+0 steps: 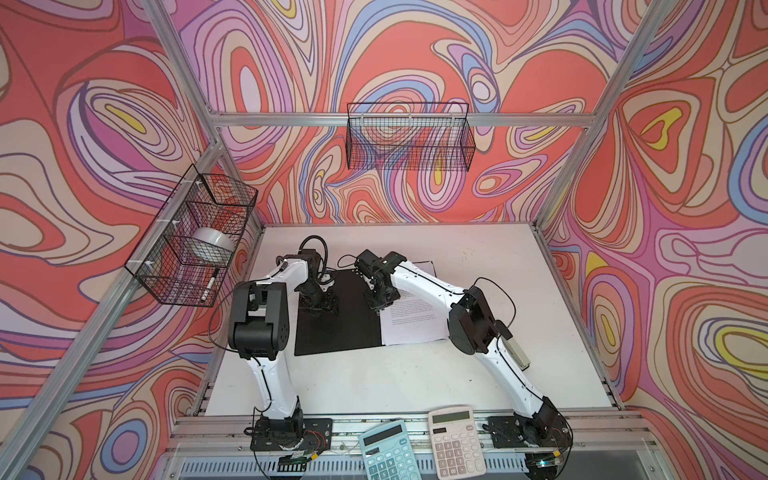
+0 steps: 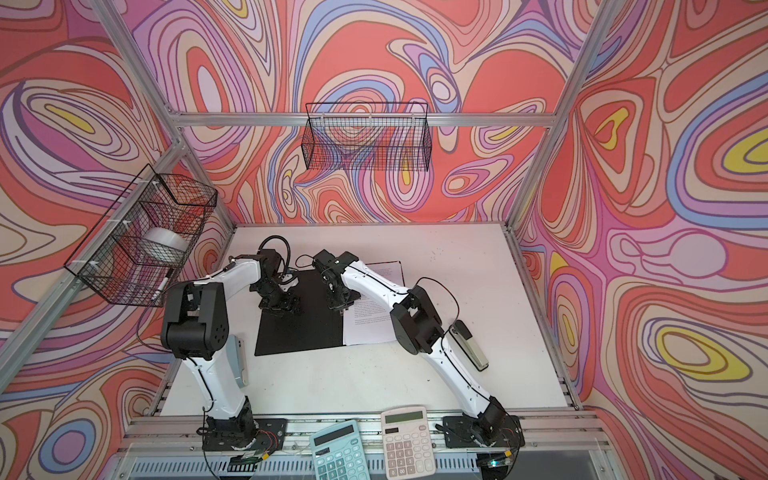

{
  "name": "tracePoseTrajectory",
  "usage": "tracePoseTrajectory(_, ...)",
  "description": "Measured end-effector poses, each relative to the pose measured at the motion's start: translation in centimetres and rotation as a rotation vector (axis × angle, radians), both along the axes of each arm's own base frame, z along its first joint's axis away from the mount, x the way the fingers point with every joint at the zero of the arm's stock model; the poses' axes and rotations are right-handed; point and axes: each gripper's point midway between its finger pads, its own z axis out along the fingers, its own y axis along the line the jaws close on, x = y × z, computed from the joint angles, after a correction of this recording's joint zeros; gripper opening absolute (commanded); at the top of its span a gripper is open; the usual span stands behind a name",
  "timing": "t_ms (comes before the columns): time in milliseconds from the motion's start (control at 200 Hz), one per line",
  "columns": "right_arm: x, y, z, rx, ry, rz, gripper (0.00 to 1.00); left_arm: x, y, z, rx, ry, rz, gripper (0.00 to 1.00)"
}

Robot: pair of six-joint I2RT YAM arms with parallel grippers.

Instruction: Put the files into the folder

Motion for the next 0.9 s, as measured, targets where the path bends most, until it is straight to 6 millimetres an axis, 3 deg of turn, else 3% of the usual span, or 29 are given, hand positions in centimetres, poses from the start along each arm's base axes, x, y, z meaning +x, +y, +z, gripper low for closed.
tracePoseTrajectory(901,0.05,-0.12,-0.28,-0.034,-0.002,0.028,0.11,0.0,0.01,-0.01,0.0,0.0,0.0,0.69)
